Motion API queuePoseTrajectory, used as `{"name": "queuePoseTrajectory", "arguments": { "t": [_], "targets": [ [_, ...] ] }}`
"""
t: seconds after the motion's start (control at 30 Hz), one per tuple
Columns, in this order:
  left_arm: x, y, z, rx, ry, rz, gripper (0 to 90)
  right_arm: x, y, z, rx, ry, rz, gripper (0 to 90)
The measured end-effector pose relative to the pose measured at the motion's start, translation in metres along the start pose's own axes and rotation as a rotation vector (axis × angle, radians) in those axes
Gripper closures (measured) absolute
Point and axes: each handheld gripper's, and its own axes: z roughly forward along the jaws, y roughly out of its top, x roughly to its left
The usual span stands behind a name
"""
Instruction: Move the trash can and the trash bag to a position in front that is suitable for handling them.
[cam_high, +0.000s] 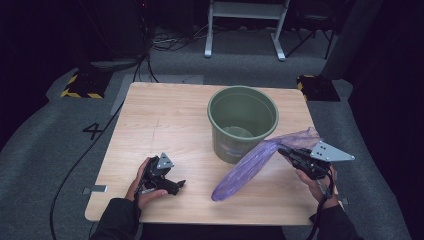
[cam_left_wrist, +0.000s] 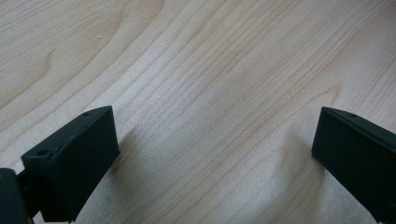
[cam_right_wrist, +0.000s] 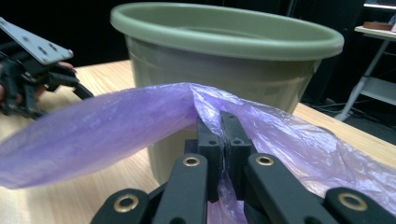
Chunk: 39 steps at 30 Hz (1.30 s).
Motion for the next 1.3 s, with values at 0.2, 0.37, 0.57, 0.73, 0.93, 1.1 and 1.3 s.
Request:
{"name": "queuePoseTrajectory", "arguments": {
  "t": [0.2, 0.37, 0.57, 0.73, 0.93, 1.1, 1.3],
  "targets": [
    [0.000, 0.000, 0.000, 0.000, 0.001, 0.000, 0.1, -0.001, 0.005, -0.008, -0.039, 0.008, 0.019, 89.0],
    [0.000, 0.000, 0.000, 0.000, 0.000, -0.001, 0.2, 0.001, 0.013, -0.016, -0.080, 0.020, 0.027, 89.1],
    [0.000, 0.000, 0.000, 0.001, 0.000, -0.003, 0.2, 0.004, 0.029, -0.020, -0.113, 0.036, 0.010, 89.1],
    [0.000, 0.000, 0.000, 0.004, 0.002, -0.003, 0.1, 0.005, 0.048, -0.024, -0.130, 0.021, -0.010, 89.2],
    [0.000, 0.001, 0.000, 0.004, 0.004, -0.003, 0.1, 0.002, 0.067, -0.019, -0.121, -0.026, -0.035, 89.5],
    [0.000, 0.001, 0.000, 0.004, 0.004, -0.003, 0.1, -0.011, 0.077, -0.015, -0.156, -0.042, -0.007, 89.5],
    [0.000, 0.001, 0.000, 0.004, 0.004, -0.003, 0.1, -0.024, 0.089, -0.004, -0.173, -0.087, 0.014, 89.6]
  ]
}}
